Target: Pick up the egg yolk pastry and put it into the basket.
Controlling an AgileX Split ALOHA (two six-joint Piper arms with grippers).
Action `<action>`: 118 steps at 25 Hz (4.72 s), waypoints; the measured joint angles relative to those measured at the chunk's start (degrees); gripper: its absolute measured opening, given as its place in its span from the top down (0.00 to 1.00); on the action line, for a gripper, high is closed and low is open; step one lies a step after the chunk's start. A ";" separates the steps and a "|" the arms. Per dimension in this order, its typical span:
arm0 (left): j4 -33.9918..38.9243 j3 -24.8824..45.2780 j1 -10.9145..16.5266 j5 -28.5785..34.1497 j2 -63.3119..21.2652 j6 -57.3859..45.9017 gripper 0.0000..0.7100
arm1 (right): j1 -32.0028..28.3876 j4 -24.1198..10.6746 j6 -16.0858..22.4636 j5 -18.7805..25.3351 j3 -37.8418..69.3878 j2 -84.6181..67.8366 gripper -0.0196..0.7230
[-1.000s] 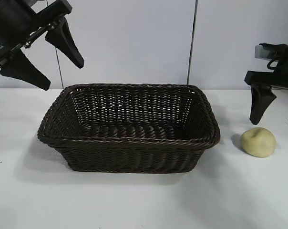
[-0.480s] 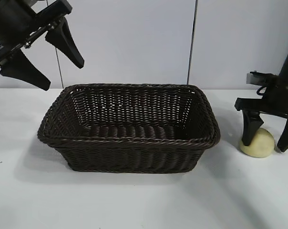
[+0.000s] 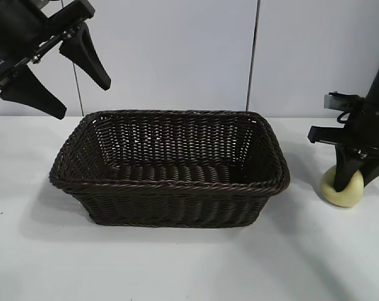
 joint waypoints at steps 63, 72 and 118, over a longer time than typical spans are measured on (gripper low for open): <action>-0.02 0.00 0.00 1.51 0.00 0.36 0.25 | 23.65 14.15 2.53 0.27 -9.02 1.44 0.76; -0.02 0.00 0.00 1.51 0.00 0.47 0.25 | 23.65 14.10 2.53 -0.74 -9.02 2.25 0.68; -0.02 0.00 0.00 2.13 0.00 0.79 0.25 | 16.28 7.94 1.05 11.38 -16.78 -6.85 0.31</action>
